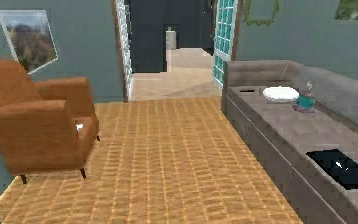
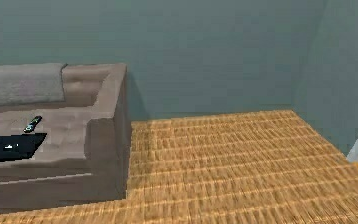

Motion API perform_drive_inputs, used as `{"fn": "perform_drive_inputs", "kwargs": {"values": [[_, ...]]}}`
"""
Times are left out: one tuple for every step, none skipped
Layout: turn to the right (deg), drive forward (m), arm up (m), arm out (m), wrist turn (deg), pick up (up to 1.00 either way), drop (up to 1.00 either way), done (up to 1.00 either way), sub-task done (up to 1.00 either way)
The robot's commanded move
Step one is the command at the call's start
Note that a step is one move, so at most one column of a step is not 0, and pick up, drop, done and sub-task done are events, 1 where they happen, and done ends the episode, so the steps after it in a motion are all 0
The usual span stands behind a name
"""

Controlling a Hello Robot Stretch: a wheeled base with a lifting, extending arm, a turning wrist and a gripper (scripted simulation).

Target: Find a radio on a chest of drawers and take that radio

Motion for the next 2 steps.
{"fn": "perform_drive_inputs", "kwargs": {"values": [[0.0,1.00,0.00,0.00,0.0,0.00,0.00,0.00,0.00],[3.0,0.00,0.00,0.00,0.0,0.00,0.00,0.00,0.00]]}}
